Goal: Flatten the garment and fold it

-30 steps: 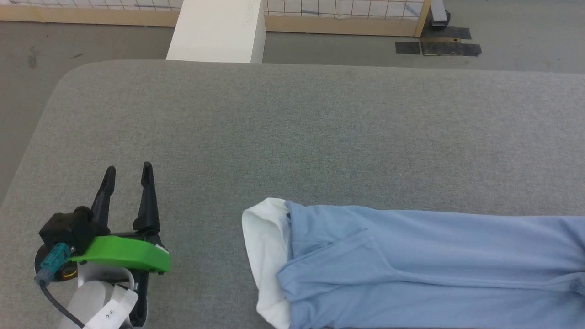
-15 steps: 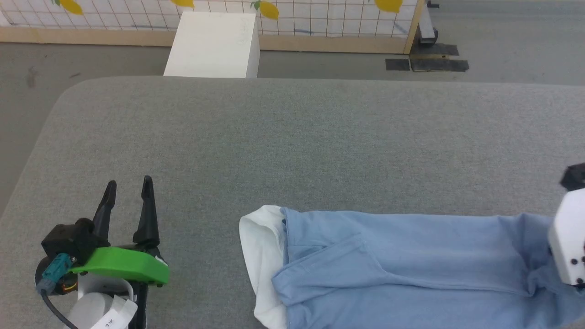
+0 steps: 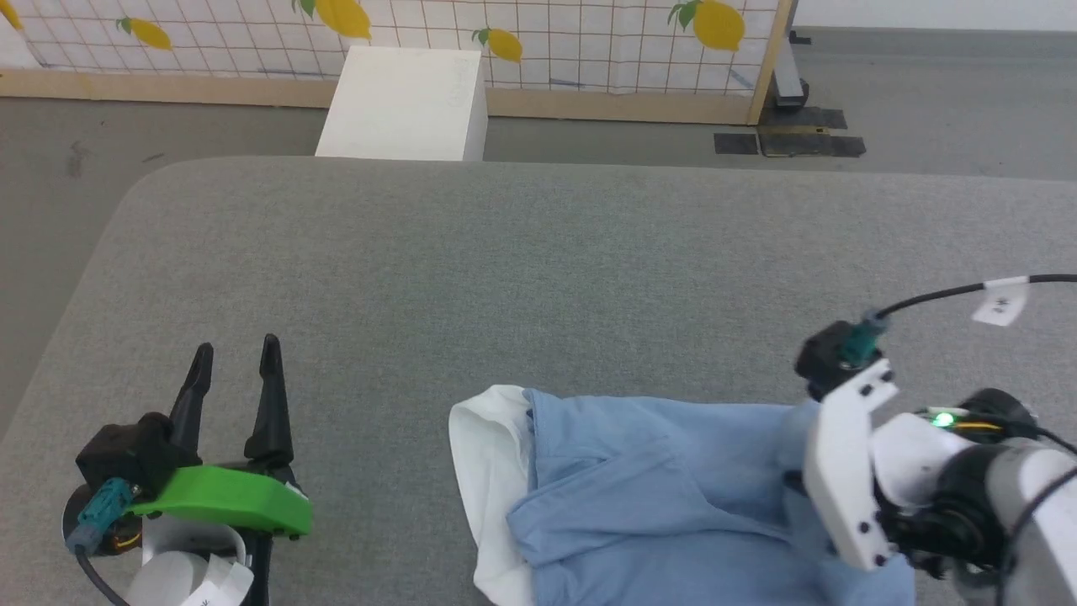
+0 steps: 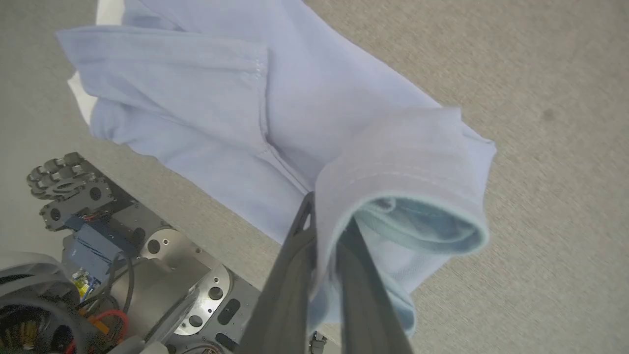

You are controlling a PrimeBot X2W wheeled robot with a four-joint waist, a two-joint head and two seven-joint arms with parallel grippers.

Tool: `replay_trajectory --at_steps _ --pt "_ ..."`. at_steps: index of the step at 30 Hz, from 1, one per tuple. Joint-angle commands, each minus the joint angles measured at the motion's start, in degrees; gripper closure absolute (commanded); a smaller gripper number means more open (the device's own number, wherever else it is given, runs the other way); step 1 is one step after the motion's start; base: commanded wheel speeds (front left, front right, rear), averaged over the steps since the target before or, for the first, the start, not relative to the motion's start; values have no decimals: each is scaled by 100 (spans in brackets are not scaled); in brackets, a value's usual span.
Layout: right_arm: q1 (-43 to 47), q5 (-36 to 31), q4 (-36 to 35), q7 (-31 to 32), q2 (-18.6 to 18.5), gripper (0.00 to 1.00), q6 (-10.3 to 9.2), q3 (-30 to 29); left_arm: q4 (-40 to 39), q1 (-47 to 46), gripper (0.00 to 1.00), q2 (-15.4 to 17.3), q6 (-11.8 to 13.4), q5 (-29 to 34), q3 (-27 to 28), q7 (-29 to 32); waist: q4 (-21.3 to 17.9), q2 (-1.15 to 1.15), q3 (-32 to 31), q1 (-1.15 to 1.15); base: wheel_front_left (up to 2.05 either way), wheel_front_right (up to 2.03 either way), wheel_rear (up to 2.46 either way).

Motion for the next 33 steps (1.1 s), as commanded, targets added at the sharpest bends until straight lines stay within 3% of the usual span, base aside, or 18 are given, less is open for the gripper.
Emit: replay_trajectory --at_steps 1,14,28,29,30,31,33 --pt "-179 49 105 -180 141 100 -10 149 -30 88 0 41 37 -42 3 13 27 0 -5 0 0 0 0" --pt "-1076 86 1605 -1533 1212 100 -10 1533 -116 83 0 40 74 -94 -21 15 259 0 179 0 0 0 0" --pt "-1556 -225 3431 -2700 1759 100 -10 2277 -65 -27 0 -48 59 -116 -73 -43 448 0 429 0 0 0 0" --pt "-1568 -209 3512 -2760 1787 74 -10 2302 -60 -29 0 -51 61 -117 -73 -46 446 0 435 0 0 0 0" --pt "-1583 -161 3584 -2828 1819 21 -10 2343 -54 -33 0 -54 61 -116 -74 -49 442 0 438 0 0 0 0" --pt "-1597 -105 3628 -2891 1845 0 -10 2364 -46 -35 0 -56 61 -114 -77 -52 434 0 434 0 0 0 0" --pt "-1648 25 3678 -2959 1890 0 -10 2437 -26 -37 0 -61 65 -105 -87 -57 407 0 414 0 0 0 0"
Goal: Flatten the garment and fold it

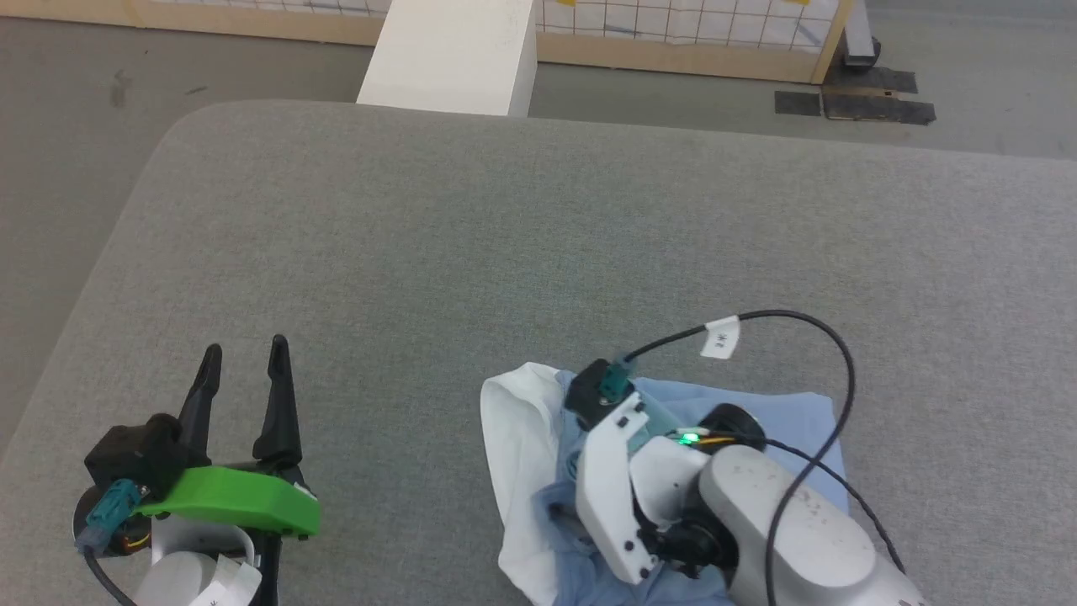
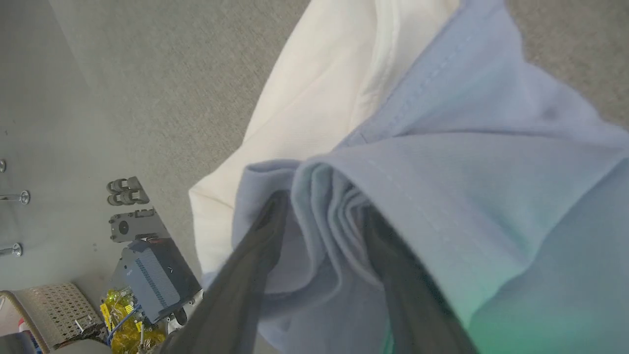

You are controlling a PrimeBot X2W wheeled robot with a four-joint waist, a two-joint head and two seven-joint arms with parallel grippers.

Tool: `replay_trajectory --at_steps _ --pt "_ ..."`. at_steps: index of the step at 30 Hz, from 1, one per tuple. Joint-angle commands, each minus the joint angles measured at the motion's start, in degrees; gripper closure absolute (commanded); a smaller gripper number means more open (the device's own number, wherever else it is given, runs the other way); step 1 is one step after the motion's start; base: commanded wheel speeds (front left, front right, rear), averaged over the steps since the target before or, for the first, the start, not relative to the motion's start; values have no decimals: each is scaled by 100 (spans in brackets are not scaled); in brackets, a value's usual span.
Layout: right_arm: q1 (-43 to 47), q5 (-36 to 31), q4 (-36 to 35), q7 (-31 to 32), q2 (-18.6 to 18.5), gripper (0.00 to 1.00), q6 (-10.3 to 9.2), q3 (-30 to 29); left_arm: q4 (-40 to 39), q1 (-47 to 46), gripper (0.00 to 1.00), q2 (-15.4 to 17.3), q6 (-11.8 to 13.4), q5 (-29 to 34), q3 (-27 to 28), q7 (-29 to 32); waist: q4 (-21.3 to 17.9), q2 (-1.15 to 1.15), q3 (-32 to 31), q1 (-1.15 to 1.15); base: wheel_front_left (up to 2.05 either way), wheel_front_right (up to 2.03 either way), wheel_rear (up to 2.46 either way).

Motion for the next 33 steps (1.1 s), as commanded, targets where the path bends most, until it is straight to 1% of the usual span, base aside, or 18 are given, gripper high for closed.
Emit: replay_trajectory --at_steps 1,4,9,13,14,19,24,29,33 --pt "-155 87 5 -74 45 0 -9 81 24 -53 0 -24 11 -45 -4 -45 -37 0 -34 0 0 0 0" --pt "-274 304 -110 -144 77 0 -9 228 69 -36 0 -18 15 -50 0 -50 -107 0 -128 0 0 0 0" --pt "-479 733 -589 -239 86 0 -9 465 111 32 0 -2 36 -64 10 -54 -251 0 -351 0 0 0 0" --pt "-616 929 -1011 -422 -50 0 -9 397 112 80 0 20 56 -75 19 -46 -355 0 -528 0 0 0 0" --pt "-672 955 -1371 -759 -239 0 -9 80 93 110 0 47 80 -61 9 -33 -461 0 -704 0 0 0 0" --pt "-571 760 -1737 -1454 -430 0 -9 -632 26 141 0 73 168 21 26 -48 -595 0 -885 0 0 0 0" --pt "-318 340 -2085 -2400 -598 0 -9 -1575 -42 169 0 84 238 75 40 -60 -742 0 -974 0 0 0 0" --pt "127 -71 -2283 -3338 -695 0 -9 -2443 -79 212 0 75 288 125 40 -73 -848 0 -1032 0 0 0 0" --pt "621 -445 -2413 -4180 -693 0 -9 -3118 -87 243 0 73 322 185 56 -86 -897 0 -1068 0 0 0 0"
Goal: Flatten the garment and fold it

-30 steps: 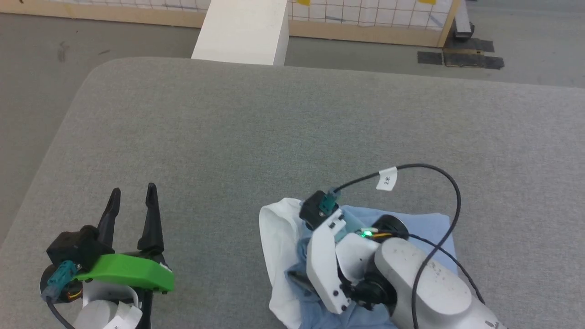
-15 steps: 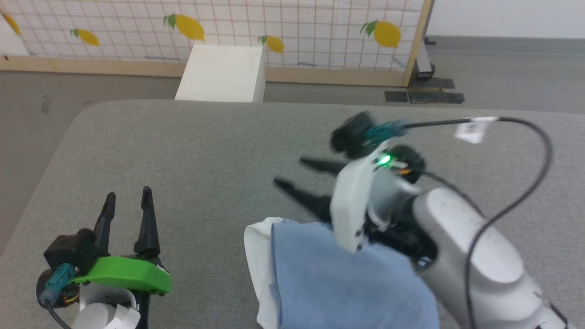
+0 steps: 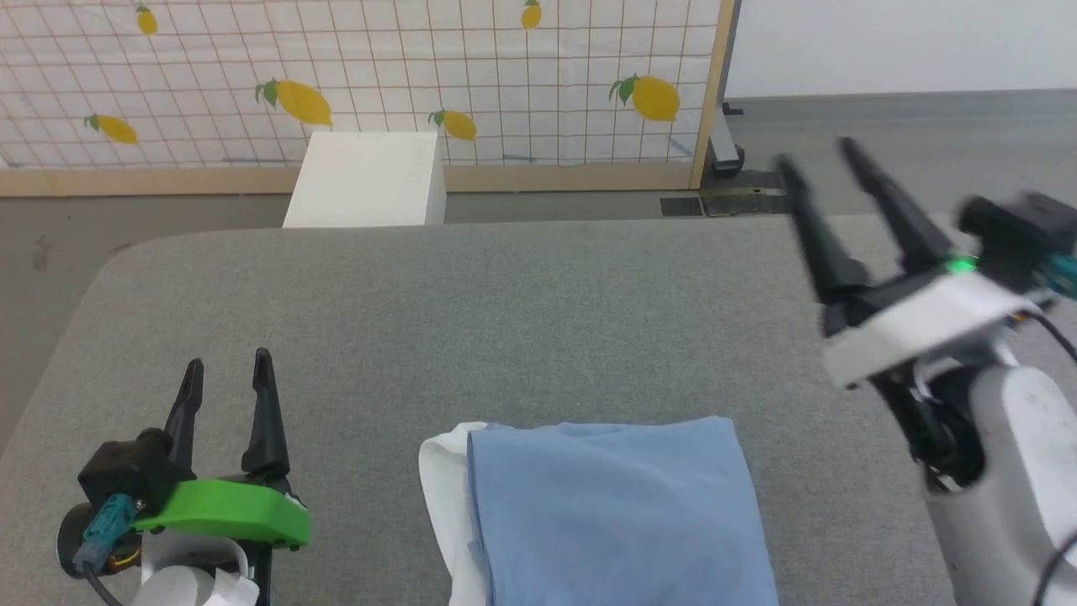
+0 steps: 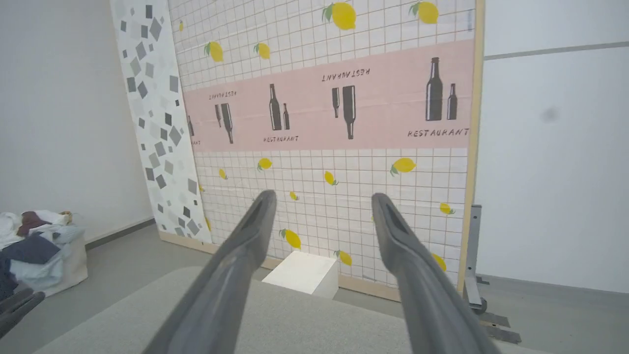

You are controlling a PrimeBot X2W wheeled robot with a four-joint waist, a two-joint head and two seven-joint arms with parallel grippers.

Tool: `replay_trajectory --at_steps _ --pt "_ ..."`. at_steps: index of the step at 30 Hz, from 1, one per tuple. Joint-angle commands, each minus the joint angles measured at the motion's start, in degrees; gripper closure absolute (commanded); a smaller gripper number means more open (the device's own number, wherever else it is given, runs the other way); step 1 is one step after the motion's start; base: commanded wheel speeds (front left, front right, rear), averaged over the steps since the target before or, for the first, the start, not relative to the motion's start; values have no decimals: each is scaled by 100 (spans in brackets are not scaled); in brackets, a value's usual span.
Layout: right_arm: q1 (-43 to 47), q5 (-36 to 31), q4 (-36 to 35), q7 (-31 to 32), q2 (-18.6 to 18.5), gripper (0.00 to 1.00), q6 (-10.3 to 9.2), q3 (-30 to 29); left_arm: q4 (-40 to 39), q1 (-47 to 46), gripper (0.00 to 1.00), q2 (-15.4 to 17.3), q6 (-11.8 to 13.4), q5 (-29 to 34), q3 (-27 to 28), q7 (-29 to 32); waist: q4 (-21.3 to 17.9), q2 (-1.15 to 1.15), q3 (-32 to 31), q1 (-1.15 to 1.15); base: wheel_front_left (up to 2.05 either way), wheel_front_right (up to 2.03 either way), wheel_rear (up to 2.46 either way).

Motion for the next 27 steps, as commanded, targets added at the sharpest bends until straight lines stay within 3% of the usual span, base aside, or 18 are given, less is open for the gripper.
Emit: replay_trajectory --at_steps 1,6,13,27 --pt "227 -127 -54 -266 37 0 -9 -203 -34 82 0 23 35 68 18 -42 -23 -1 -10 0 0 0 0" --pt "933 -559 -43 -971 163 0 -9 -936 -33 102 0 11 91 164 13 -52 -18 -1 -11 0 0 0 0" --pt "1752 -951 191 -1392 372 0 -9 -1618 38 147 0 -10 133 242 -10 -59 8 -1 -21 0 0 0 0" --pt "2231 -1217 902 -1307 547 0 -9 -1564 510 90 0 34 45 250 -287 249 95 -1 106 0 0 0 0"
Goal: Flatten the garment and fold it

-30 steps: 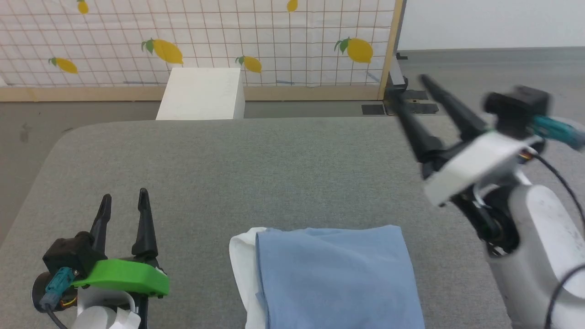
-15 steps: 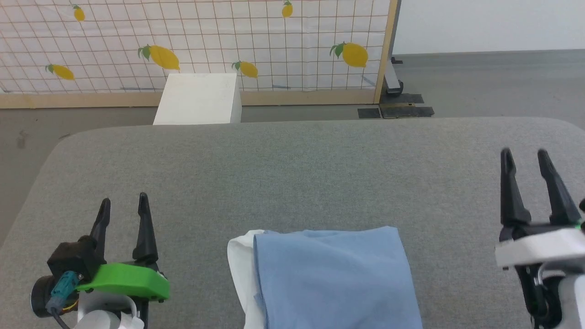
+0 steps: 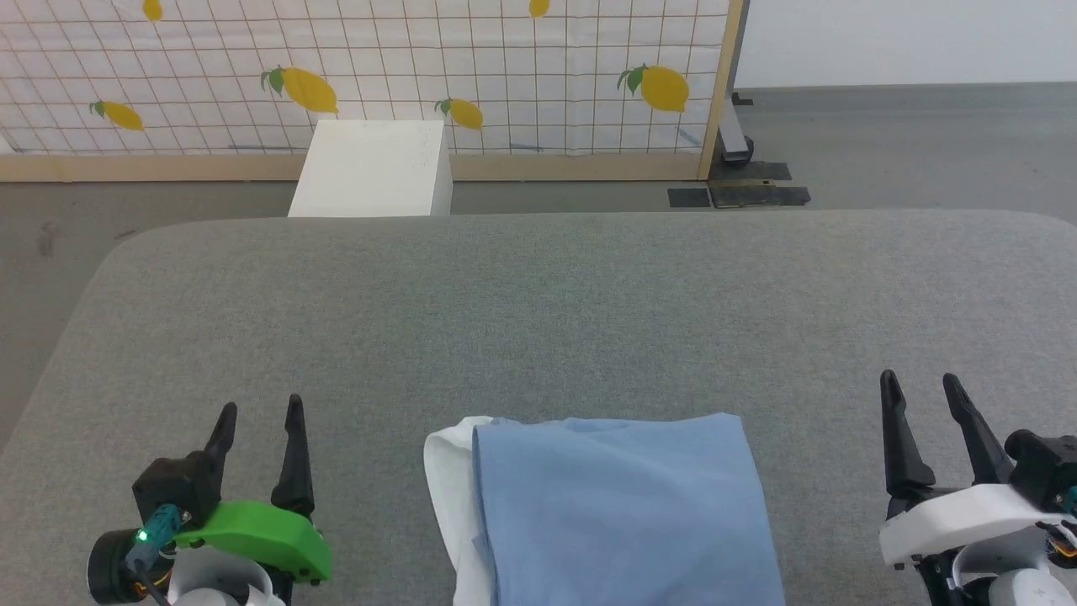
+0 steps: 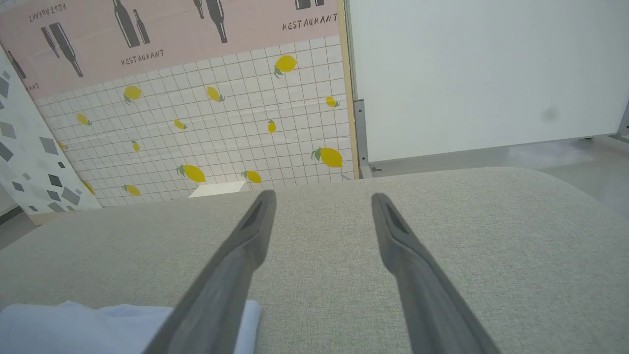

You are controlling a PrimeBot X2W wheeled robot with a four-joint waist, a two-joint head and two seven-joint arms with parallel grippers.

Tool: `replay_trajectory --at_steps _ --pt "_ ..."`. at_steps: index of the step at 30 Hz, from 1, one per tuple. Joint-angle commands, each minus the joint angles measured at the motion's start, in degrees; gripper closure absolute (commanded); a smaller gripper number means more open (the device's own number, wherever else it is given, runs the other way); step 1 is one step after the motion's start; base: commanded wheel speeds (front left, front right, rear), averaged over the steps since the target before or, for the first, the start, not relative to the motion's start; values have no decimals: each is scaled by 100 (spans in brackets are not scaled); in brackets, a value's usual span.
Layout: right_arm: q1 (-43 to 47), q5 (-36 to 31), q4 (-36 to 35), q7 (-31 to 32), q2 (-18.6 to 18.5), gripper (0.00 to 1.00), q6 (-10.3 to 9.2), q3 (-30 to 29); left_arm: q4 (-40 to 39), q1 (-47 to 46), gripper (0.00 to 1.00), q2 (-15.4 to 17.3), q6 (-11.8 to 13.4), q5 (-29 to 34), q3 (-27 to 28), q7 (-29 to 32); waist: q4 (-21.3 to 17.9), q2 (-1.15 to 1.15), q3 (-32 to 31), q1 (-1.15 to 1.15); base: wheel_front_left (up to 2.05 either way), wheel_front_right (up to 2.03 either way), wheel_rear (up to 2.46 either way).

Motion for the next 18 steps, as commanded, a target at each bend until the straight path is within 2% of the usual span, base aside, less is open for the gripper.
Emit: replay_trajectory --at_steps 1,18 --pt "69 -47 21 10 5 0 -9 7 35 -17 0 47 -46 1 -21 31 10 0 20 0 0 0 0" --pt "151 -66 21 427 -95 0 -9 54 152 -113 0 144 -35 26 -130 92 50 0 -8 0 0 0 0"
